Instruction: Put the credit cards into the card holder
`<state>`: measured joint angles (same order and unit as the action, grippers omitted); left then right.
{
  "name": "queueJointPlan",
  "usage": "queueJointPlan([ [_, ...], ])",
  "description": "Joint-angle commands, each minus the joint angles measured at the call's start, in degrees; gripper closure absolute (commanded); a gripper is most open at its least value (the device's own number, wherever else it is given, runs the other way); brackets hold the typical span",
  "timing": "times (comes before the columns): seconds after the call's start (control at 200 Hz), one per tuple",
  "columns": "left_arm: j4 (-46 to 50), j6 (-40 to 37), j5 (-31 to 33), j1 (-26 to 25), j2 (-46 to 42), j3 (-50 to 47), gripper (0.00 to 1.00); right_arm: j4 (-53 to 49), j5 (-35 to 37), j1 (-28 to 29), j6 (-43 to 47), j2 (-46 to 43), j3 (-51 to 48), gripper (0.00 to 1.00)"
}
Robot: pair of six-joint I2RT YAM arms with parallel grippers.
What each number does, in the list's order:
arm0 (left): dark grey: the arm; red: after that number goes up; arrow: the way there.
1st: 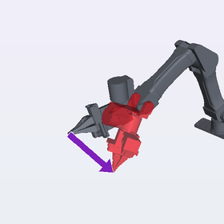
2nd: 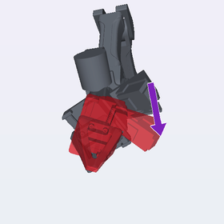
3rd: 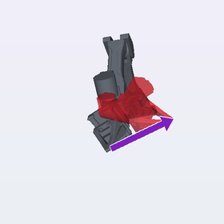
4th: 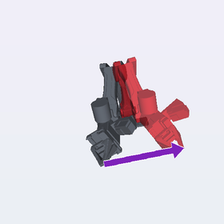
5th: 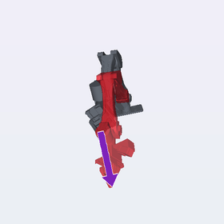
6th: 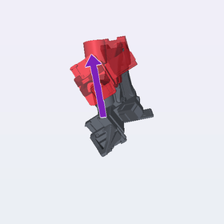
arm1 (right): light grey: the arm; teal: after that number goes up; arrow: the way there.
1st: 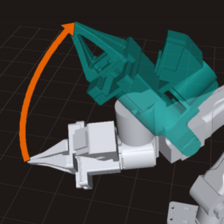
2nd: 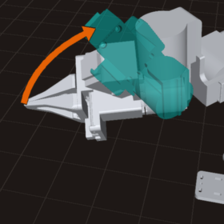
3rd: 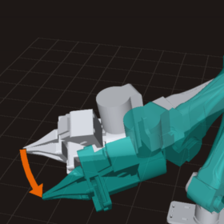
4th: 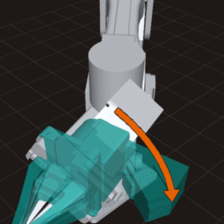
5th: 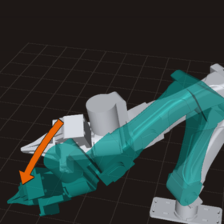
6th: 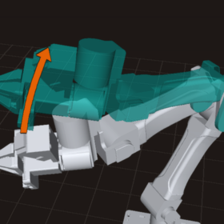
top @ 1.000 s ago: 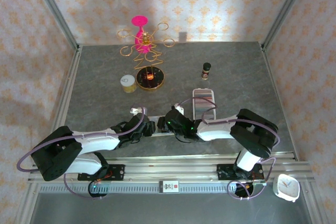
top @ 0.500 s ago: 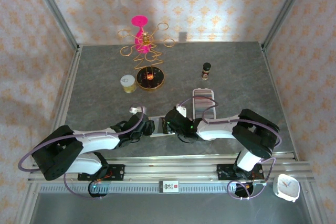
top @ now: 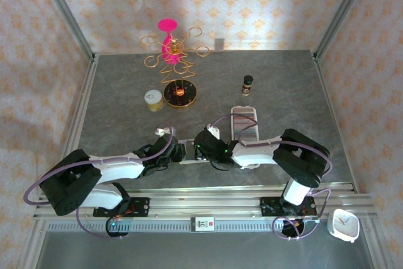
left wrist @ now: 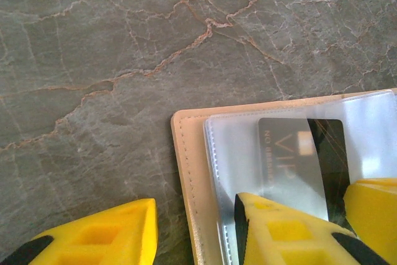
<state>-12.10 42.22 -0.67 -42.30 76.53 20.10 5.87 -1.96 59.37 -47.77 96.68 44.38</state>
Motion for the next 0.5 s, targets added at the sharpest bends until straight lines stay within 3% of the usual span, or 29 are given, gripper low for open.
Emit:
queueJointPlan([
  [0.0, -1.35, 1.38, -7.58, 0.02, 3.46, -1.06, 0.63, 2.23, -0.80, 0.20, 0.94, 0.82, 1.24, 0.87],
  [0.496, -2.64, 1.82, -8.63, 0.47, 3.95, -1.75, 0.61, 8.09, -4.36, 0.22, -1.20, -0.12, -1.22, 0.86],
])
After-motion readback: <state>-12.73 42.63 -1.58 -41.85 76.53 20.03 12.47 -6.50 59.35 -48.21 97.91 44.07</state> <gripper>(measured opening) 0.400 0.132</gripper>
